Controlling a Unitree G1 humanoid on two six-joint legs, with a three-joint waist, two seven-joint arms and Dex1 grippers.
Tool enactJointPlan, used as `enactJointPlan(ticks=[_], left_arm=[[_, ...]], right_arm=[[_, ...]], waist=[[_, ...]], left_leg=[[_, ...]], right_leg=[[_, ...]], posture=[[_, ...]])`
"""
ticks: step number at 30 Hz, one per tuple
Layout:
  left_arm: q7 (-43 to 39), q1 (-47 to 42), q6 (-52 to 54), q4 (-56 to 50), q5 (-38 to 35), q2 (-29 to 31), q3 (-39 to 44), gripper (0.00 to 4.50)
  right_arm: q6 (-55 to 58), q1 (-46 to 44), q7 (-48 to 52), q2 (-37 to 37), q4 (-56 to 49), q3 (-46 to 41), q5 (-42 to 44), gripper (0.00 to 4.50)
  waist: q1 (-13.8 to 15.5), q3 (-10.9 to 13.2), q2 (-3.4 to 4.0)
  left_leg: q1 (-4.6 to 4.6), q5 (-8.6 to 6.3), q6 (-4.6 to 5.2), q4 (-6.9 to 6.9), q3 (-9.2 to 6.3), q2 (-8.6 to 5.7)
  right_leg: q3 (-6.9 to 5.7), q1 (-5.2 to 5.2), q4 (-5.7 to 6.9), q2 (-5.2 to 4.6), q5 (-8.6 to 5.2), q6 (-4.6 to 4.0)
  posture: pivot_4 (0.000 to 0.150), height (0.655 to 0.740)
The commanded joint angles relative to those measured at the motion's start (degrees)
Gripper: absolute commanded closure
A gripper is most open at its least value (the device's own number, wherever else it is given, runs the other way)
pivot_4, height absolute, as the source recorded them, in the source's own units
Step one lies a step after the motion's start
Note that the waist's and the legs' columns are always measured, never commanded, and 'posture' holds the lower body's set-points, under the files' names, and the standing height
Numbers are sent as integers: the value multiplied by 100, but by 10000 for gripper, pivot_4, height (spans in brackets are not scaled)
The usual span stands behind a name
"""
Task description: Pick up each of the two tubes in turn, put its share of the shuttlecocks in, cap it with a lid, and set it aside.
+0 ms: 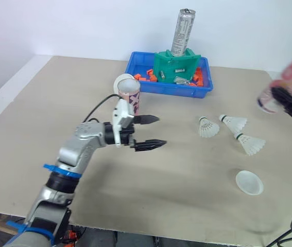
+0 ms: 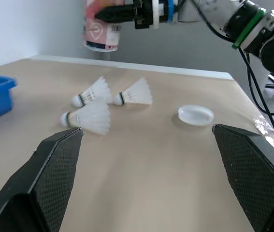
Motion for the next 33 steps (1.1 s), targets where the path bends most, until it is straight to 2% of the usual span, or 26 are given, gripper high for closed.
enactJointPlan(ticks=[1, 3, 8, 13, 14, 15, 17, 18, 25, 33], left_arm=[[122, -249, -136, 138, 149, -260, -62, 0], [144, -308, -153, 192, 195, -405, -99, 0], [288, -420, -285, 344, 339, -674, -73, 0], [384, -440, -508, 412, 443, -847, -70, 0], [387, -422, -525, 401, 456, -850, -75, 0], [398, -401, -535, 378, 465, -853, -83, 0], [416, -356, -545, 335, 456, -840, -60, 0], [419, -335, -553, 312, 457, -831, -51, 0], [448, -244, -549, 193, 436, -811, -46, 0], [388, -153, -404, 0, 314, -608, 79, 0]], right_arm=[[-473, 64, -206, -215, 751, -250, -128, 18012], [-610, 286, -192, -144, 962, -232, -172, 18012], [-786, 450, -219, -65, 1342, -273, -146, 18012], [-921, 427, -233, -48, 1804, -184, -223, 18012], [-895, 438, -148, -36, 1849, -191, -181, 12902], [-876, 456, -79, -33, 1877, -200, -144, 11531], [-852, 529, -41, -51, 1959, -174, -169, 2621], [-869, 563, -63, -75, 2034, -147, -223, 359], [-747, 875, 262, -253, 2099, -22, -295, 359], [-331, 1794, 1057, -670, 1364, -81, -183, 359]], waist=[[-35, -1, 6], [-44, -2, 9], [-53, -2, 70], [-52, -2, 72], [-54, -2, 72], [-53, -2, 72], [-53, -1, 71], [-53, -1, 71], [-52, -1, 71], [-51, -3, 74]], left_leg=[[2, 0, 0, -1, 2, 0], [5, 0, 1, -3, 3, -1], [11, 2, -1, -2, 9, -11], [22, 14, 6, 1, 6, -23], [22, 16, 8, 1, 7, -25], [23, 17, 9, 1, 7, -28], [25, 20, 11, 3, 4, -32], [24, 22, 10, 3, 4, -35], [22, 24, 13, 4, 6, -48], [24, 24, 12, 5, 5, -50]], right_leg=[[4, 1, 0, 0, 0, 0], [7, 1, 0, 0, 0, 0], [24, 4, 1, -2, 6, 15], [32, 17, 0, -4, -1, 53], [36, 17, 0, -4, 0, 55], [40, 18, 0, -4, 2, 58], [42, 26, -1, -4, 3, 61], [47, 27, -2, -4, 4, 63], [72, 32, -5, -4, 1, 75], [74, 34, -5, -4, 0, 78]], posture=[[1500, 7400], [1500, 7400], [1500, 7400], [1500, 7400], [1500, 7400], [1500, 7400], [1500, 7400], [1500, 7400], [1500, 7400], [1500, 7400]])
